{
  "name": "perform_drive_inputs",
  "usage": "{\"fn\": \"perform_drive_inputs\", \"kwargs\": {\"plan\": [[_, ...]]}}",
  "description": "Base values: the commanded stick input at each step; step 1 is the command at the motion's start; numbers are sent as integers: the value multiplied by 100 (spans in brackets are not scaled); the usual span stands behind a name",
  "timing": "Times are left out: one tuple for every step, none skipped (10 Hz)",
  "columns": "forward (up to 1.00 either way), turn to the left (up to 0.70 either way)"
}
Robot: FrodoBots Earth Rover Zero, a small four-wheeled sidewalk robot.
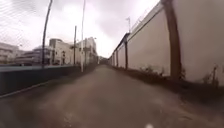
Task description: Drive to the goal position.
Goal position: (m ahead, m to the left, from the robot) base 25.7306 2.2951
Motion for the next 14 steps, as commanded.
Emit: {"fn": "perform_drive_inputs", "kwargs": {"plan": [[85,0],[85,0],[85,0],[85,0],[85,0],[85,0],[85,0],[85,0],[85,0],[85,0],[85,0],[85,0],[85,0],[85,0]]}}
